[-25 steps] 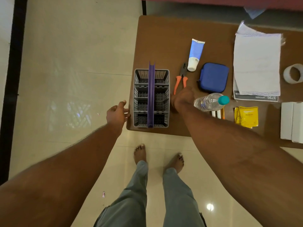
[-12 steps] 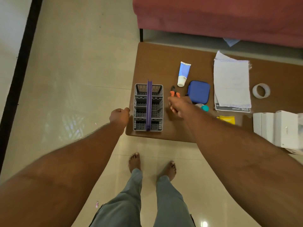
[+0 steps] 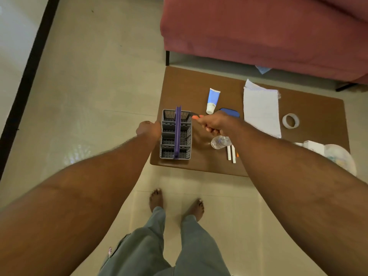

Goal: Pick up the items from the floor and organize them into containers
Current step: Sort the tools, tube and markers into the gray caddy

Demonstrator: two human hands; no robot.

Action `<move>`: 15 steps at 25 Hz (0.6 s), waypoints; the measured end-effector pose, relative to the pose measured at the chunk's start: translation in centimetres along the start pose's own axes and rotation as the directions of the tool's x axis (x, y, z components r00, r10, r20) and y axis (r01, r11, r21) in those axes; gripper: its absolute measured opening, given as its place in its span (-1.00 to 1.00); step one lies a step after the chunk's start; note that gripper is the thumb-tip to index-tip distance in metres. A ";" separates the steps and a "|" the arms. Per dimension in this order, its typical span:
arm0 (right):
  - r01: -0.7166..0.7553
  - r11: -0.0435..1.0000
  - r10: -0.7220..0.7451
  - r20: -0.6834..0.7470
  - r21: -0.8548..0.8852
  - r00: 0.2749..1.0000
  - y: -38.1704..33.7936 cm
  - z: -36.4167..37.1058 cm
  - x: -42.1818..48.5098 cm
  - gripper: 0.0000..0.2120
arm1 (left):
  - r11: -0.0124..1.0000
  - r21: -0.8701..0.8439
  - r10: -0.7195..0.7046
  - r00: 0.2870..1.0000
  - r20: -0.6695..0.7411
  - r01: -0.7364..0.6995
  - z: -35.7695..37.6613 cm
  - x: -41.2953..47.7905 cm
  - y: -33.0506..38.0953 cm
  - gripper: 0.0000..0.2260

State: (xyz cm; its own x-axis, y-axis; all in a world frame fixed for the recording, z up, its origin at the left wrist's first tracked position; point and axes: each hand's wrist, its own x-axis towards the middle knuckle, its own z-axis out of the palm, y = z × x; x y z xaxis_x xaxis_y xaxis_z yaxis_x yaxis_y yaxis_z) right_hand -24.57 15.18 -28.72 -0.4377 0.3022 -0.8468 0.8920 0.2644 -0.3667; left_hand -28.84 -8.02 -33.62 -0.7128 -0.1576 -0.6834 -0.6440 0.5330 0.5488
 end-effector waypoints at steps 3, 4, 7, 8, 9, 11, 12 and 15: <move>0.013 0.996 -0.004 0.100 -0.089 0.995 -1.1 0.4 0.3 -0.71 | 0.999 -0.043 0.002 1.000 -0.015 -0.002 -1.0 0.5 0.8 -0.74; 0.016 0.993 0.001 0.145 -0.113 0.989 -1.7 0.8 0.4 -0.74 | 0.998 -0.058 -0.002 1.000 -0.019 0.001 -1.2 0.9 0.6 -0.76; 0.029 0.993 -0.004 0.207 -0.118 0.978 -3.2 2.2 1.3 -0.81 | 0.997 -0.078 -0.026 1.000 0.005 0.026 -1.5 2.2 -0.6 -0.76; 0.031 0.993 -0.007 0.205 -0.117 0.979 -3.5 2.8 1.6 -0.84 | 0.995 -0.089 -0.040 0.999 0.015 0.041 -1.5 2.8 -1.3 -0.76; 0.033 0.992 -0.009 0.200 -0.119 0.980 -3.7 3.4 2.2 -0.85 | 0.993 -0.099 -0.059 0.998 0.026 0.061 -1.5 3.3 -2.0 -0.76; 0.024 0.991 -0.004 0.158 -0.130 0.987 -3.4 4.4 3.6 -0.79 | 0.990 -0.105 -0.090 0.995 0.052 0.095 -1.3 4.4 -3.2 -0.74; 0.014 0.993 0.000 0.127 -0.116 0.992 -3.1 4.7 4.3 -0.80 | 0.988 -0.101 -0.106 0.992 0.071 0.113 -1.1 4.8 -3.7 -0.73; -0.013 0.999 0.014 0.035 -0.030 0.999 -2.6 4.7 5.0 -0.90 | 0.986 -0.070 -0.144 0.983 0.118 0.153 -0.5 5.8 -4.6 -0.72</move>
State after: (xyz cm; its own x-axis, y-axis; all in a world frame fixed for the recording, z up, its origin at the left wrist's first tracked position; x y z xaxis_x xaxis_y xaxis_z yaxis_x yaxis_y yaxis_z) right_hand -28.59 11.70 -33.83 -0.4208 0.2735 -0.8649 0.8939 0.2874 -0.3440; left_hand -30.15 -11.78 -39.84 -0.5749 -0.1338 -0.8072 -0.7634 0.4428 0.4703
